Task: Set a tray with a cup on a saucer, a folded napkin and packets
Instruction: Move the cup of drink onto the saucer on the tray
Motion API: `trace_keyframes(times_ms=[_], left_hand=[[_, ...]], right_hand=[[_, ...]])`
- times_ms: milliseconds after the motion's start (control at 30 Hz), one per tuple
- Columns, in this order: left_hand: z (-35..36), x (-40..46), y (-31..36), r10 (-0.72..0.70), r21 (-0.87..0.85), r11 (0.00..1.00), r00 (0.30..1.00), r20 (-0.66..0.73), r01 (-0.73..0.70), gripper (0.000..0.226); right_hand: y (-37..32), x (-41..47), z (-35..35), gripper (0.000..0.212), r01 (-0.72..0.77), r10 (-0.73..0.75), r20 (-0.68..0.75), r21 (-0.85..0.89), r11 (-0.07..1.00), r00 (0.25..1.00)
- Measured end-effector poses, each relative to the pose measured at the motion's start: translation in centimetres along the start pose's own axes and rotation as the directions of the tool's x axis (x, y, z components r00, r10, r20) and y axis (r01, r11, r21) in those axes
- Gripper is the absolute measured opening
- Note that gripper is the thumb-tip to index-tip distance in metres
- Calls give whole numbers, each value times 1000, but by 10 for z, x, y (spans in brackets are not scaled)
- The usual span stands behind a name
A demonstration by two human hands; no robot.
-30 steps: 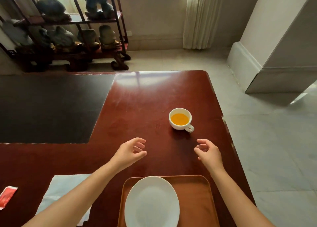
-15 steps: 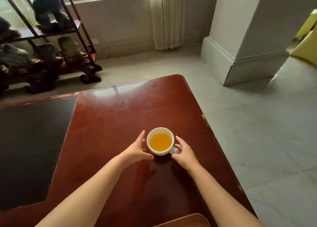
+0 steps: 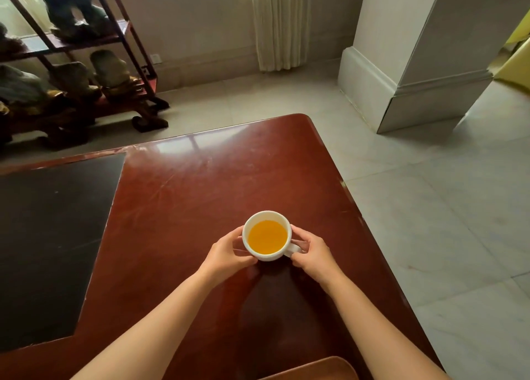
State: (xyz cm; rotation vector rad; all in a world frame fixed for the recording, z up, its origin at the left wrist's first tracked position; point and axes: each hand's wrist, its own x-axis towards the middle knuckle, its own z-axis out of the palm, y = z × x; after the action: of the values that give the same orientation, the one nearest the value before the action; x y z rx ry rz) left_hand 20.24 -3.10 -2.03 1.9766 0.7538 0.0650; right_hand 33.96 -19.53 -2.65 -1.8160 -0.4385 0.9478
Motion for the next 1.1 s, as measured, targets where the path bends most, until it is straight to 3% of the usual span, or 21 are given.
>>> trace_keyframes(times_ms=[167, 467, 767, 900, 1100], left_hand=[[-10, -28, 12, 74, 29, 997, 996, -52, -73, 68], [-19, -114, 37, 185, -71, 977, 965, -184, -201, 64], [-5, -211, 37, 132, -150, 972, 951, -278, -179, 64], [2, -244, 33, 129, -220, 957, 957, -261, -189, 75], [4, -280, 12, 73, -325, 937, 982, -172, -127, 70]], right_hand=[[-16, -21, -6, 68, 61, -62, 103, 15, 998, 993], [-48, -89, -18, 64, 168, -162, 270, 2, 986, 949], [-53, -166, -10, 54, 250, -211, 426, -37, 967, 880], [-50, -187, -3, 52, 269, -214, 470, -52, 962, 856], [-29, -207, 12, 53, 249, -190, 532, -40, 968, 825]])
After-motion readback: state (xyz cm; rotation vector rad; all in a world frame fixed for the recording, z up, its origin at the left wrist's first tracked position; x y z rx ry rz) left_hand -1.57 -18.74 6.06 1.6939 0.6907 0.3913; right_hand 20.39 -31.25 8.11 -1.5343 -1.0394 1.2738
